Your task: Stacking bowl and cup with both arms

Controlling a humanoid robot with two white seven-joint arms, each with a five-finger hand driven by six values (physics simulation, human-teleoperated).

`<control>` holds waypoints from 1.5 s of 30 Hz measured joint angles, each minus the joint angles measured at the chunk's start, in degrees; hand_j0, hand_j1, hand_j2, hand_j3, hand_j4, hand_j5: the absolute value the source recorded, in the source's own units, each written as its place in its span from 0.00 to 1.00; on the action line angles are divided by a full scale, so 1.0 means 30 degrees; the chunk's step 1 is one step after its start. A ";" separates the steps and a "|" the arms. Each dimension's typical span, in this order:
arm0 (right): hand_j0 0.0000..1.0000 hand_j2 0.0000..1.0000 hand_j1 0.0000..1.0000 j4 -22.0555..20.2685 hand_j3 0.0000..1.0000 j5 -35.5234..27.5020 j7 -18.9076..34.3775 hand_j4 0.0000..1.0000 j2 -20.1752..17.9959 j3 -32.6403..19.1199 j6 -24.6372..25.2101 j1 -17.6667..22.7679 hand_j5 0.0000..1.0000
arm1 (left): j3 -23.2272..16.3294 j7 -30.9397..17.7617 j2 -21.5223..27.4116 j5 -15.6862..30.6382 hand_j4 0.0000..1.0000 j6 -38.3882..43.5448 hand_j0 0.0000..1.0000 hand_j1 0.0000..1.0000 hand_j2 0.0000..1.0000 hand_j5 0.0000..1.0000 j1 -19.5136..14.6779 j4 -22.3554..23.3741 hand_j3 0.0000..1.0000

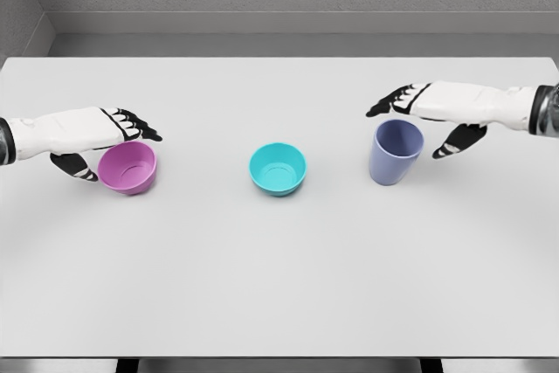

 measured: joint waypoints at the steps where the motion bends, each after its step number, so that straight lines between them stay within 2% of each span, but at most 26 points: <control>1: 1.00 1.00 1.00 0.0034 1.00 -0.0007 -0.0005 1.00 0.0100 0.0108 0.0007 -0.0087 1.00 | -0.0004 0.0000 -0.0015 -0.0013 1.00 -0.0001 1.00 1.00 1.00 1.00 0.0000 0.0007 1.00; 15: 1.00 1.00 1.00 0.0310 1.00 0.0012 -0.0006 1.00 0.0603 0.1084 0.0048 -0.0205 1.00 | 0.0008 0.0000 -0.0066 -0.0046 1.00 -0.0002 1.00 1.00 1.00 1.00 0.0235 0.0125 1.00; 23: 1.00 1.00 1.00 0.0967 1.00 0.0030 -0.0011 1.00 0.1039 0.1554 0.0049 -0.0556 1.00 | -0.0004 0.0000 -0.0082 -0.0052 1.00 -0.0001 1.00 1.00 1.00 1.00 0.0264 0.0155 1.00; 45: 1.00 1.00 1.00 0.1531 1.00 -0.0018 -0.0051 1.00 0.1151 0.1679 0.0080 -0.0556 1.00 | -0.0011 0.0000 -0.0597 -0.0077 1.00 0.0000 1.00 1.00 1.00 1.00 0.0528 0.0703 1.00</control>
